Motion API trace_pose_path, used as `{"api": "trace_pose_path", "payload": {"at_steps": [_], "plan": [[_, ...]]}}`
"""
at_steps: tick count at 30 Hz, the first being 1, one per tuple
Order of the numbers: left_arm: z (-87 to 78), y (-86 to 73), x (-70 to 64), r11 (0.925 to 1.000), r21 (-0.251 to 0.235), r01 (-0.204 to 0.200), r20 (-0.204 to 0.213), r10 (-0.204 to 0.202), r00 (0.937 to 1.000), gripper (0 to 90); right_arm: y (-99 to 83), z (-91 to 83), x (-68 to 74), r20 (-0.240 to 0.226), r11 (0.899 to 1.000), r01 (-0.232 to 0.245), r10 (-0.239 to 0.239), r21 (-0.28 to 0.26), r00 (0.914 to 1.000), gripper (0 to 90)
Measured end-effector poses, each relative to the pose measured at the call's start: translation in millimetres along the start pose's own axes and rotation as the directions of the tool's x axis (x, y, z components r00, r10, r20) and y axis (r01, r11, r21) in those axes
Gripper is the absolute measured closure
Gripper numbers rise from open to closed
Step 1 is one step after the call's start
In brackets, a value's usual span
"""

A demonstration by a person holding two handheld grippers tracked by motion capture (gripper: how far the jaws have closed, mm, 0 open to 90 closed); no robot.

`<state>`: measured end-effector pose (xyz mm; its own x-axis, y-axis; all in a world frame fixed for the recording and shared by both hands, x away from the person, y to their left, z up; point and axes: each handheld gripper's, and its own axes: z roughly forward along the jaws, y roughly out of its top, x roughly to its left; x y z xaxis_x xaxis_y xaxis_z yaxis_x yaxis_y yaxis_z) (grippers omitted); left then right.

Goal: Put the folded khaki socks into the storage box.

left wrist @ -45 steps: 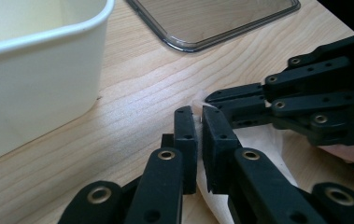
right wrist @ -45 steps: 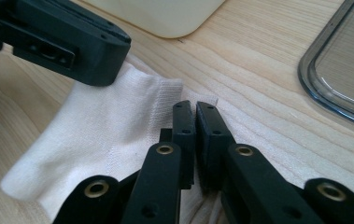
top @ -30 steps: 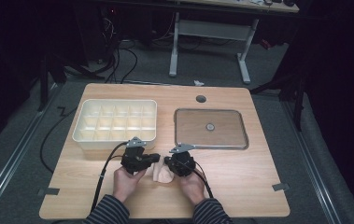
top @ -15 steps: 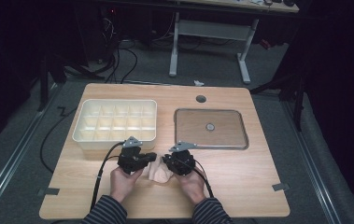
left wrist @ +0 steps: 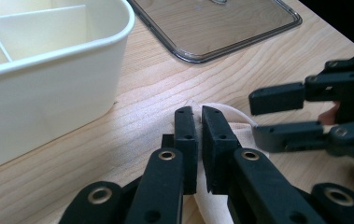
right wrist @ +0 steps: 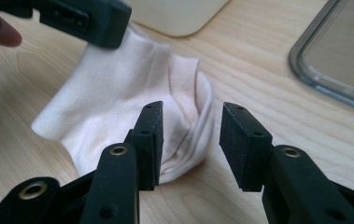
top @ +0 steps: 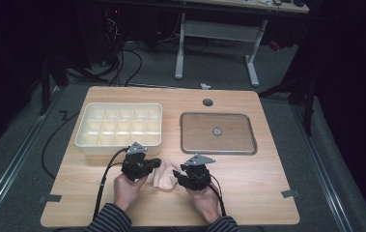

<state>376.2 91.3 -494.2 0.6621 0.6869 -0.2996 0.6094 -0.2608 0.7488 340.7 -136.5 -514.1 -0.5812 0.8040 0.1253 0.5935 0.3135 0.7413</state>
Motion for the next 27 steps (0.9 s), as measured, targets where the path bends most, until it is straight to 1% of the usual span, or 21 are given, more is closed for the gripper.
{"api": "trace_pose_path", "payload": {"at_steps": [3,5,7,8,9,11,16,19,27], "plan": [[-0.8,0.2,-0.9,1.0,0.003,-0.005,-0.002,0.005,1.0,85.9,-2.2,7.1,1.8,-0.003,1.0,-0.008,0.008,0.019,1.0,59.9],[-1.6,0.2,-1.9,1.0,0.004,-0.008,0.0,0.008,1.0,85.9,-3.3,11.7,2.4,-0.002,1.0,-0.001,0.001,0.029,1.0,61.9],[-2.0,0.3,-2.6,0.9999,0.006,-0.014,-0.001,0.014,0.9999,85.8,-4.4,15.3,3.5,0.0,0.999,0.015,-0.015,0.038,0.9999,63.4],[-2.0,0.5,-3.0,0.9999,0.003,-0.01,0.0,0.01,0.9999,85.8,-5.0,15.7,4.3,-0.004,0.999,0.005,-0.005,0.042,1.0,64.2],[-2.0,0.7,-3.1,1.0,0.003,-0.007,0.005,0.007,1.0,85.8,-4.6,16.1,3.4,-0.006,0.999,0.018,-0.018,0.038,0.9998,65.1],[-1.8,2.2,-4.0,1.0,0.004,-0.002,0.012,0.002,0.9999,85.8,-4.4,16.2,3.4,-0.005,0.999,0.028,-0.028,0.042,0.9996,66.0],[-1.0,7.5,-8.6,0.9998,0.006,-0.021,0.016,0.021,0.9997,85.7,-3.6,17.0,3.8,-0.003,0.998,0.046,-0.046,0.046,0.9989,67.2],[1.0,8.6,-9.1,0.9999,0.007,-0.015,0.027,0.015,0.9995,85.6,-3.0,17.4,4.1,-0.002,0.997,0.055,-0.055,0.049,0.9985,67.5],[3.4,12.1,-11.2,0.9999,0.005,-0.012,0.031,0.012,0.9994,85.6,2.3,20.5,5.0,0.001,0.994,0.088,-0.088,0.066,0.9961,69.0]]}}
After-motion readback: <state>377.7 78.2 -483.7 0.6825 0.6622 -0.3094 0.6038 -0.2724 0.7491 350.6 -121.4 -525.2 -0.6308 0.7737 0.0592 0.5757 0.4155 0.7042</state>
